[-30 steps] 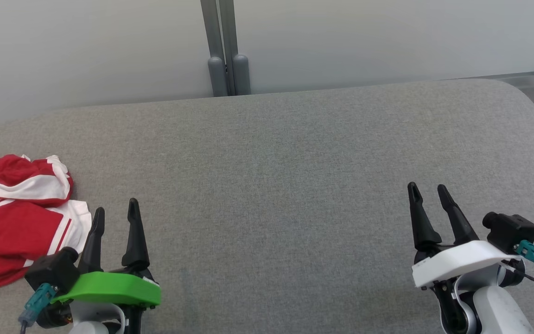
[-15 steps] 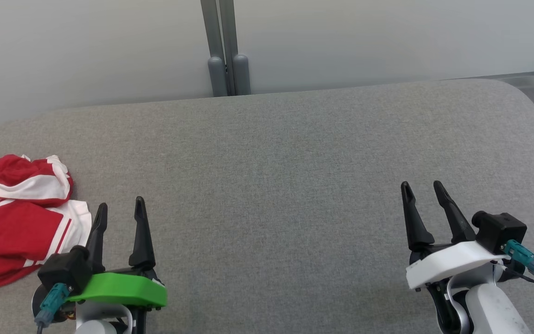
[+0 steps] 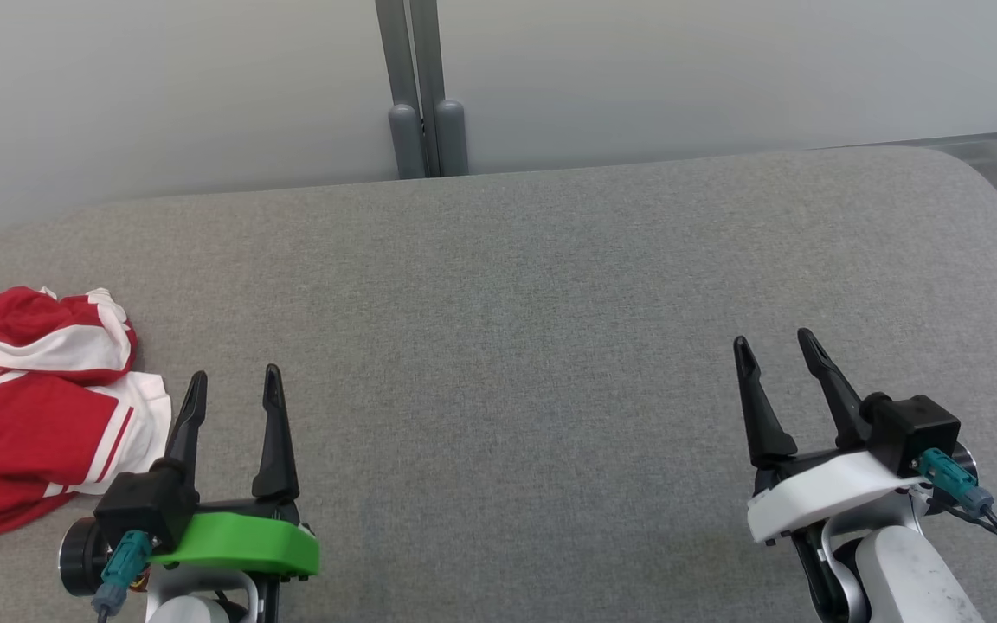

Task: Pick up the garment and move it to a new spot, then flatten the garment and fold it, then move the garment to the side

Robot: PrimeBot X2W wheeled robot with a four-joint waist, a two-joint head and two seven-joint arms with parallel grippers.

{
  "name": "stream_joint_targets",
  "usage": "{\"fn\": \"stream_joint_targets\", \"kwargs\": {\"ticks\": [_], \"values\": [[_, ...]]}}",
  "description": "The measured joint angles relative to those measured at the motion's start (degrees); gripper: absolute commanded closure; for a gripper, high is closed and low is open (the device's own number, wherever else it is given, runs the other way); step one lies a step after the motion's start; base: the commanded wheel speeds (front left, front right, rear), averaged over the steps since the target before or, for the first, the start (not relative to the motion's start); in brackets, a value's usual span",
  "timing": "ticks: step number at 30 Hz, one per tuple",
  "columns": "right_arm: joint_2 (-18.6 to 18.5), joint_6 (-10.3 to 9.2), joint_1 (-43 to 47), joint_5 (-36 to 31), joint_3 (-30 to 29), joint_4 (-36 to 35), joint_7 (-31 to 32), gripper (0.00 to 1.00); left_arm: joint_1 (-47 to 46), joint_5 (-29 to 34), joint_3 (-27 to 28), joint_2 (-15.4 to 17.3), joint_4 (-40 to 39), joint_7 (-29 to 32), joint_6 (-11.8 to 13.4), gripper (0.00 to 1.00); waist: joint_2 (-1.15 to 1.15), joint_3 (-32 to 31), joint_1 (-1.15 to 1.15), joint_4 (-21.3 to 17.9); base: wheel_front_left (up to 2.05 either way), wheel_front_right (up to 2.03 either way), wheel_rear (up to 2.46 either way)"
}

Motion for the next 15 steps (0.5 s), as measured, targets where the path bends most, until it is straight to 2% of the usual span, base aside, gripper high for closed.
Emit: {"fn": "stream_joint_targets", "kwargs": {"ticks": [15], "values": [[-0.1, 0.01, -0.3, -6.2, 0.9, 0.0, -1.6, 0.00, 0.0, 5.8, -1.0, 0.1, -0.8, -1.7, 0.3, 0.00, 0.00, 0.1, 0.00, -0.1, 0.00, 0.00, 0.00]]}}
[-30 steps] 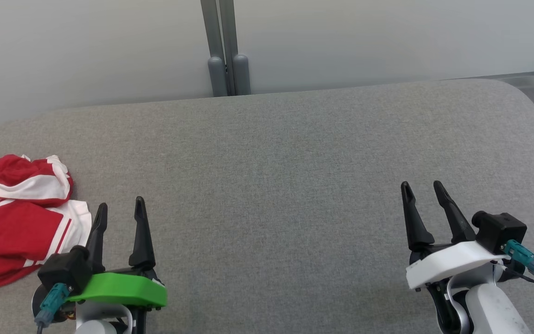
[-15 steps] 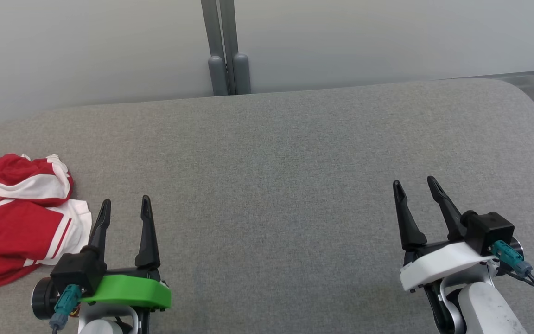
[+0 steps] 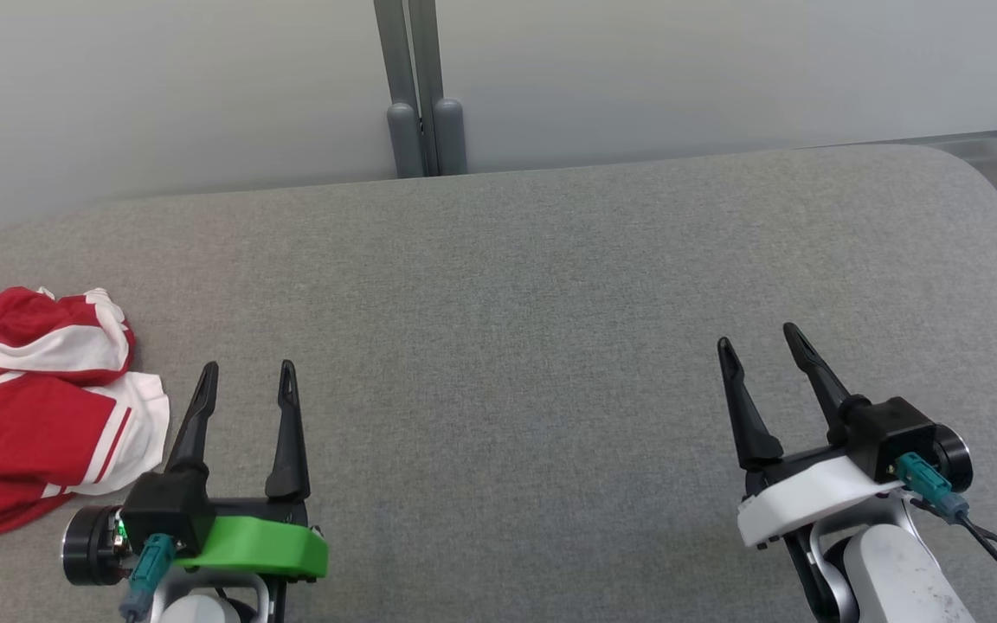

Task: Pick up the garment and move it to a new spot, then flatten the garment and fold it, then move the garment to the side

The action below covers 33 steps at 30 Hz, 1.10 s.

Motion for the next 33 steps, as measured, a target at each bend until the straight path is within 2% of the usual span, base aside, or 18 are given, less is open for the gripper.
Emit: {"fn": "stream_joint_targets", "kwargs": {"ticks": [4, 33], "values": [[0.0, 0.00, -0.2, -1.4, 0.2, 0.1, -0.4, 0.00, 0.0, 1.5, -0.2, 0.0, 0.0, -0.3, 0.0, 0.00, 0.00, 0.1, 0.00, -0.1, 0.00, 0.00, 0.00], [0.0, 0.00, -0.1, -0.1, 1.0, 0.1, -0.5, 0.00, 0.0, 0.0, -0.2, 0.0, 0.9, -0.3, -0.6, 0.00, 0.00, -0.2, 0.00, 0.8, 0.00, 0.00, 0.00]]}}
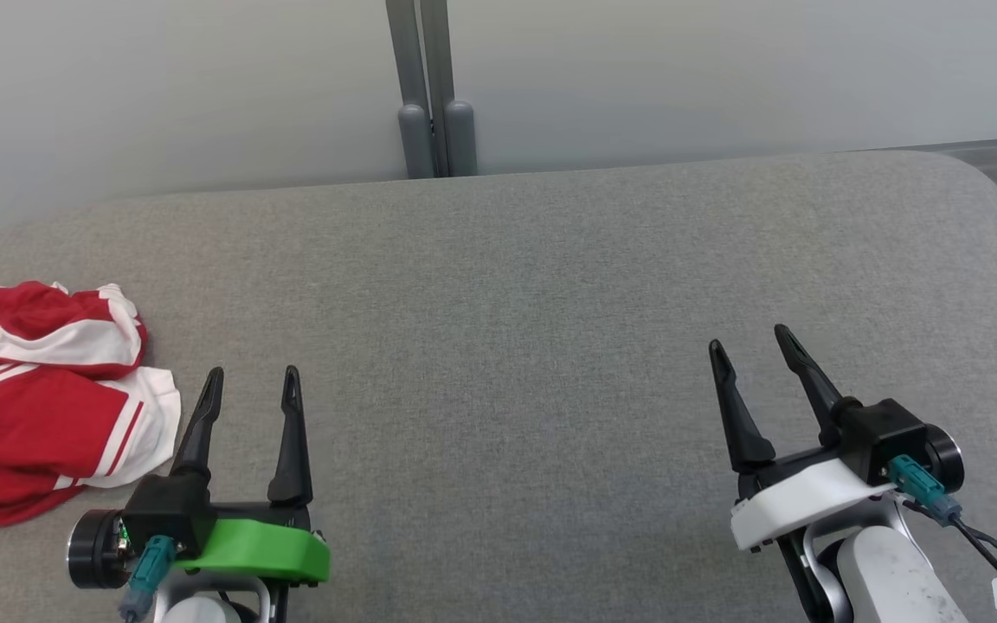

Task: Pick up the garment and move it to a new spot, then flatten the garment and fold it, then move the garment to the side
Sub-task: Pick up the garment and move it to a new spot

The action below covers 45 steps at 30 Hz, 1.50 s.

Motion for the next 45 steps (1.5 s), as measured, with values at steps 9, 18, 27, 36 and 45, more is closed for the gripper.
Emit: {"fn": "stream_joint_targets", "kwargs": {"ticks": [9, 18, 27, 36, 45], "values": [[0.2, 0.00, 1.4, 2.3, 0.6, -1.0, 0.0, 0.00, 0.0, -2.6, 1.1, 0.0, 1.9, 0.0, 0.0, 0.00, 0.00, -0.3, 0.00, 4.8, 0.00, 0.00, 0.00], [0.6, 0.00, 1.6, 4.7, 2.9, -1.6, 0.0, 0.00, 0.1, -3.6, 3.1, 0.1, 2.4, 0.0, 0.0, 0.00, 0.00, -0.3, 0.00, 12.4, 0.00, 0.00, 0.00], [0.7, 0.00, 1.6, 6.5, 4.8, -1.7, 0.0, 0.00, 0.6, -5.3, 3.7, 0.1, 2.7, 0.0, 0.1, 0.00, 0.00, -0.4, 0.00, 20.3, 0.00, 0.00, 0.00], [0.8, 0.00, 1.7, 6.6, 5.3, -1.5, 0.0, 0.00, 0.9, -5.4, 4.0, 0.1, 3.0, 0.0, -0.1, 0.00, 0.00, -1.1, 0.00, 24.4, 0.00, 0.00, 0.00], [-0.1, 0.00, 1.5, 7.2, 7.1, -3.3, 0.0, 0.00, -4.0, -9.4, 4.1, 1.1, 6.2, 3.9, -2.8, 0.00, 0.00, -0.5, 0.00, 23.7, 0.00, 0.00, 0.00]]}}
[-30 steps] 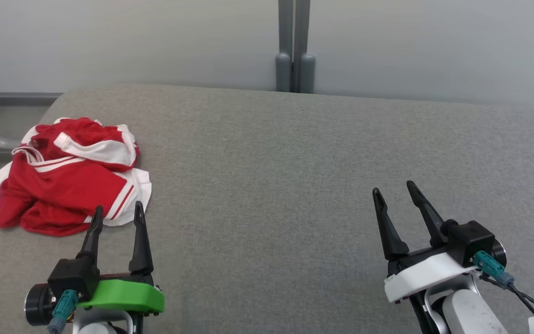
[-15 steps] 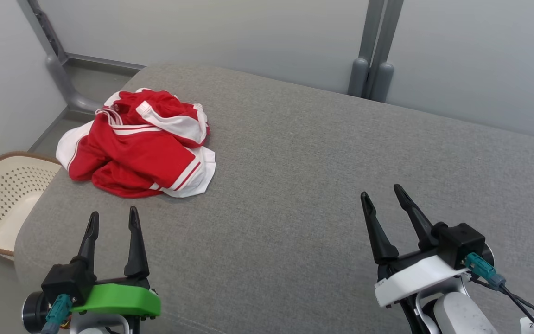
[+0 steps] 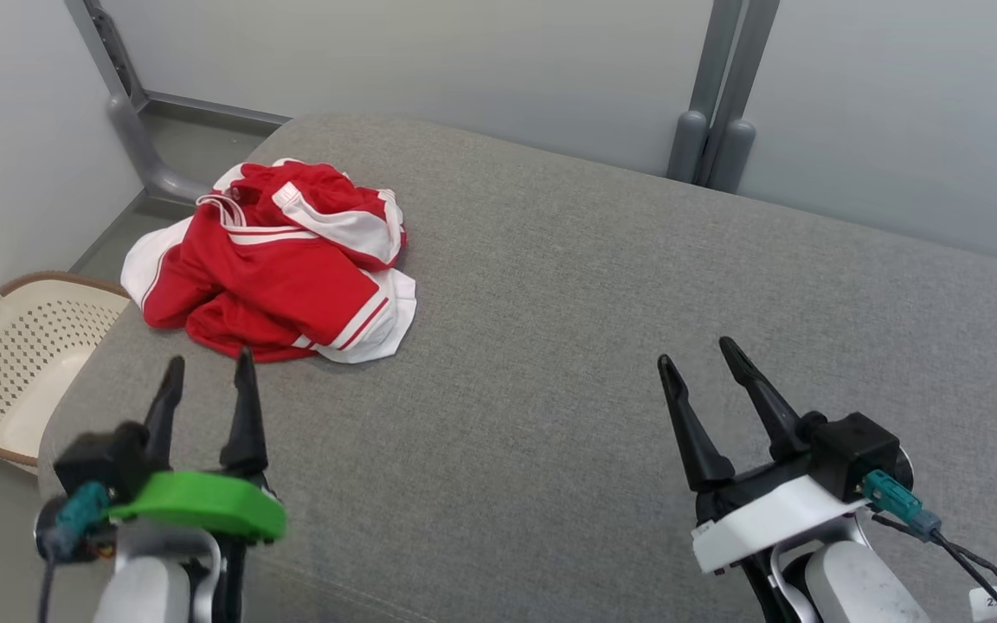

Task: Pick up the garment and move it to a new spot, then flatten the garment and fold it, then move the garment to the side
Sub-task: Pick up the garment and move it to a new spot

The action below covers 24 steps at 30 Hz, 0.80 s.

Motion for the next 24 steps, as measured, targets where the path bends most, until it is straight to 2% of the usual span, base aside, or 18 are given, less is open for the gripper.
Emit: {"fn": "stream_joint_targets", "kwargs": {"ticks": [8, 14, 19, 24], "values": [[-2.5, 0.00, -2.6, -0.3, 1.5, -3.6, 0.0, 0.00, -17.3, -7.8, 2.4, 6.9, 0.9, 20.7, -1.3, 0.00, 0.00, 3.3, 0.00, -2.1, 0.00, 0.00, 0.00], [-4.0, 0.00, -5.4, -0.4, 2.7, -4.8, 0.0, 0.00, -29.0, -11.7, 3.8, 12.5, 7.9, 33.8, -1.7, 0.00, 0.00, 7.6, 0.00, -4.9, 0.00, 0.00, 0.00], [-4.7, 0.00, -7.7, -0.4, 3.3, -5.2, 0.0, 0.00, -35.3, -13.9, 3.8, 15.7, 15.6, 39.7, -2.2, 0.00, 0.00, 11.0, 0.00, -8.7, 0.00, 0.00, 0.00], [-5.1, 0.00, -9.3, -0.3, 4.0, -5.4, 0.0, 0.00, -39.4, -14.8, 4.1, 19.2, 22.8, 41.9, -2.5, 0.00, 0.00, 13.8, 0.00, -13.1, 0.00, 0.00, 0.00]]}}
